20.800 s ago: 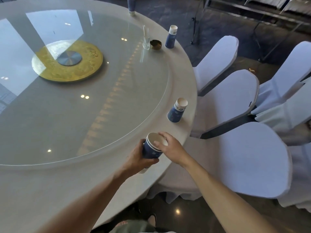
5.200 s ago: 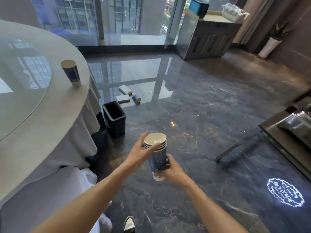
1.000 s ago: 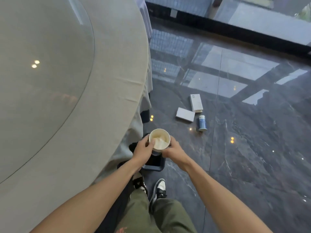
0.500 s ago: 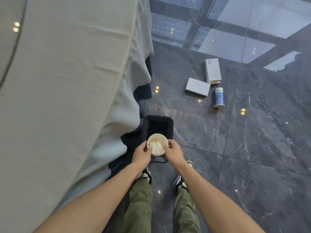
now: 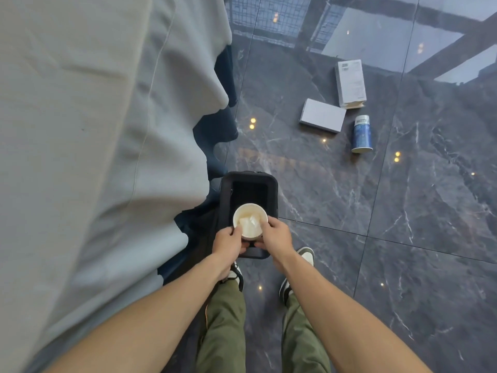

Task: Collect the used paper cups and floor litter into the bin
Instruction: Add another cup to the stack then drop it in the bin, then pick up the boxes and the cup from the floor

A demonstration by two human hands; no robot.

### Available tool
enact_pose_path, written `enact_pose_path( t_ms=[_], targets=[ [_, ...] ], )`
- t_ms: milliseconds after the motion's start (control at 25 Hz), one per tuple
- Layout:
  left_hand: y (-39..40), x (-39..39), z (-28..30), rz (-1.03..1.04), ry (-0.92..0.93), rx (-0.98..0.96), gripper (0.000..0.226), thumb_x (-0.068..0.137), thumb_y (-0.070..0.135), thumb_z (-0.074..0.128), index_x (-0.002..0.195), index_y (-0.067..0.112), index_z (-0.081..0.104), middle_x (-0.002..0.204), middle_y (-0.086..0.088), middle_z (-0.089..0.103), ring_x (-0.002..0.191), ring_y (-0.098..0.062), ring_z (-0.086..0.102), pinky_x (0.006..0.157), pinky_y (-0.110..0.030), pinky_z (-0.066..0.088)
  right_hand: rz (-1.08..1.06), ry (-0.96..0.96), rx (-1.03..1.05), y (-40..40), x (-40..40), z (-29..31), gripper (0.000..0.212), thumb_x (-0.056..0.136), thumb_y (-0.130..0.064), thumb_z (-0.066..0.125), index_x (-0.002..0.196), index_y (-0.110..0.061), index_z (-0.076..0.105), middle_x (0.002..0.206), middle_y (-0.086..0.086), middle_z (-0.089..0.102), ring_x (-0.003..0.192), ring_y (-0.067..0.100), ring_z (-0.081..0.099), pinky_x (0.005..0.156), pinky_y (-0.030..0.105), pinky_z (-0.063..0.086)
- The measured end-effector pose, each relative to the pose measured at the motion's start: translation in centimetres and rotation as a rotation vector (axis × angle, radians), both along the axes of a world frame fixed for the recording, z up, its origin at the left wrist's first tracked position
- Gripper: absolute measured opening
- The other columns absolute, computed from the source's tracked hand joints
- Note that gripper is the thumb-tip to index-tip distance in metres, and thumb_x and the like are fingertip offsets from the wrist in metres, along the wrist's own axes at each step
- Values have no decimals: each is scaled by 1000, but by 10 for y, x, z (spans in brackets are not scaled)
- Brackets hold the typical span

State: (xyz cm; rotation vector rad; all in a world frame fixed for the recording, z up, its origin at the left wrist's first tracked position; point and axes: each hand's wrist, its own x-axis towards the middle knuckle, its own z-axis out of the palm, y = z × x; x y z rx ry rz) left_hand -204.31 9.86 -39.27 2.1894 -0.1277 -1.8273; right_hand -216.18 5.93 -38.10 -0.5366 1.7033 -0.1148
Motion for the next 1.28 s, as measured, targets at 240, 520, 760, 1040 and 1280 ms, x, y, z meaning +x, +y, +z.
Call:
enact_pose_path(
  t_ms=[240, 520, 760, 1040, 1280],
  targets=[
    [6, 9, -10, -106, 53, 13, 46, 110, 18, 48, 155, 18, 49, 148, -7, 59, 121, -26, 68, 101, -38, 57, -133, -130, 217, 4, -6, -8, 24, 107, -11, 46, 124, -5, 61, 116, 20, 67, 92, 24, 72, 81, 36, 63],
    [-21, 10, 29, -287, -83, -139, 47, 110, 19, 46, 156, 27, 49, 158, -3, 54, 139, -22, 57, 118, -44, 45, -50, -102, 133, -25, -26, 43, 25, 109, -17, 46, 125, -10, 64, 105, 12, 70, 86, 18, 69, 91, 39, 60],
    [-73, -27, 137, -695, -280, -285, 61, 106, 34, 56, 163, 25, 36, 167, -1, 42, 152, -25, 42, 122, -46, 36, 529, 130, -179, -78, -97, 144, 42, 103, -28, 53, 140, -10, 63, 135, 9, 68, 123, 23, 63, 103, 28, 46],
    [-133, -120, 300, -1033, -521, -408, 84, 97, 64, 53, 166, 28, 22, 176, -8, 16, 162, -35, 17, 127, -58, 22, 797, 395, -361, -110, -208, 282, 66, 94, -46, 55, 155, -27, 41, 161, 8, 39, 146, 35, 36, 116, 51, 36],
    [-170, -190, 369, -1150, -622, -565, 104, 85, 78, 58, 168, 33, 13, 178, -8, 3, 163, -35, 2, 128, -59, 8, 764, 474, -507, -142, -276, 357, 86, 89, -51, 65, 161, -32, 23, 172, 13, 11, 156, 40, 12, 122, 60, 23]
  ],
)
